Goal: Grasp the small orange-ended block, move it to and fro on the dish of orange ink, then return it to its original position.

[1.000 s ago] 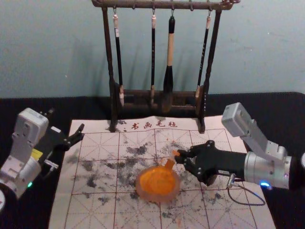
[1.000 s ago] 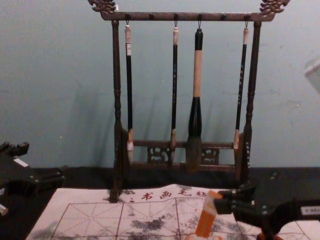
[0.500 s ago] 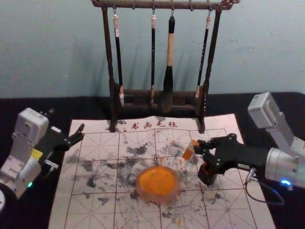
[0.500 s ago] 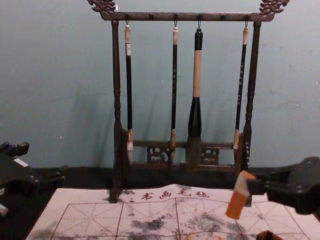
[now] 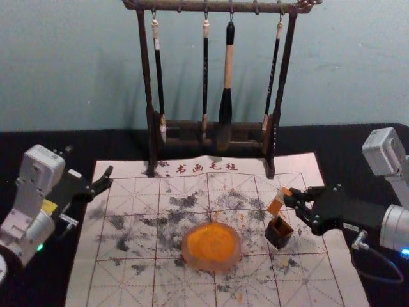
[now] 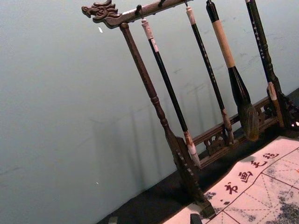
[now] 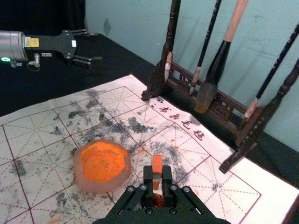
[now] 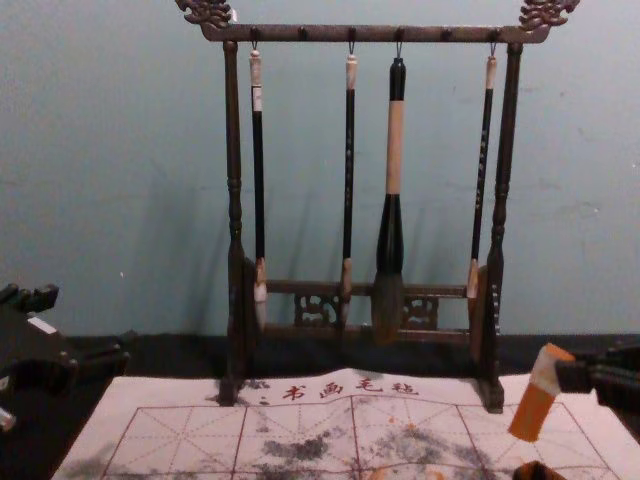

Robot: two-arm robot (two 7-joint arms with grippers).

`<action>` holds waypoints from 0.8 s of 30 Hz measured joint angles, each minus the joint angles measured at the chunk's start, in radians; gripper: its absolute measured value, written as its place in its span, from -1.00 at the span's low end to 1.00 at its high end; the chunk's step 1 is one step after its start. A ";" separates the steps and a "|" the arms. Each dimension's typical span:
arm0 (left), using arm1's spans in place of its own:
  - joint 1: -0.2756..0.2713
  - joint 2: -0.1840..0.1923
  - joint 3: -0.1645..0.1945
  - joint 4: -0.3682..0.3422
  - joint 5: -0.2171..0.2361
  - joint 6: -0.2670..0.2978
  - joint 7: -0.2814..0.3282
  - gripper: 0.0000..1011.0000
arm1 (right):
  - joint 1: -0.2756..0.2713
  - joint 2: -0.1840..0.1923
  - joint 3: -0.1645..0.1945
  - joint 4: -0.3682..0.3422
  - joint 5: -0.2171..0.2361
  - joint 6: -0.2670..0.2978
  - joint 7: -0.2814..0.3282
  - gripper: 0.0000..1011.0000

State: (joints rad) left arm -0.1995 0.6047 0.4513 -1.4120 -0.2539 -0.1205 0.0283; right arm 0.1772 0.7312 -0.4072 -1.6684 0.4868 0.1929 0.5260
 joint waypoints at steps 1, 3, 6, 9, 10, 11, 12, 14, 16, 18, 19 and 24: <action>0.000 0.000 0.000 0.000 0.000 0.000 0.000 0.98 | -0.004 0.001 0.003 -0.002 0.001 0.001 -0.002 -0.84; 0.000 0.000 0.000 0.000 0.000 0.000 0.000 0.98 | -0.014 0.005 0.009 -0.007 0.003 0.002 -0.005 -0.84; 0.000 0.000 0.000 0.000 0.000 0.000 0.000 0.98 | -0.024 0.009 0.015 -0.012 0.005 0.004 -0.007 -0.84; 0.000 0.000 0.000 0.000 0.000 0.000 0.000 0.98 | -0.037 0.014 0.022 -0.019 0.007 0.007 -0.010 -0.84; 0.000 0.000 0.000 0.000 0.000 0.000 0.000 0.98 | -0.040 0.015 0.023 -0.019 0.008 0.007 -0.010 -0.84; 0.000 0.000 0.000 0.000 0.000 0.000 0.000 0.98 | -0.040 0.015 0.023 -0.019 0.008 0.007 -0.010 -0.84; 0.000 0.000 0.000 0.000 0.000 0.000 0.000 0.98 | -0.045 0.016 0.025 -0.020 0.010 0.008 -0.010 -0.84; 0.000 0.000 0.000 0.000 0.000 0.000 0.000 0.98 | -0.051 0.018 0.028 -0.021 0.011 0.009 -0.011 -0.84; 0.000 0.000 0.000 0.000 0.000 0.000 0.000 0.98 | -0.058 0.021 0.031 -0.022 0.013 0.011 -0.010 -0.84; 0.000 0.000 0.000 0.000 0.000 0.000 0.000 0.98 | -0.063 0.023 0.032 -0.022 0.013 0.011 -0.009 -0.84; 0.000 0.000 0.000 0.000 0.000 0.000 0.000 0.98 | -0.063 0.023 0.032 -0.022 0.013 0.011 -0.009 -0.84; 0.000 0.000 0.000 0.000 0.000 0.000 0.000 0.98 | -0.066 0.019 0.031 -0.009 0.014 0.013 -0.008 -0.84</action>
State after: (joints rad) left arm -0.1995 0.6047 0.4514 -1.4120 -0.2539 -0.1205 0.0283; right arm 0.1115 0.7501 -0.3757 -1.6777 0.5003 0.2058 0.5182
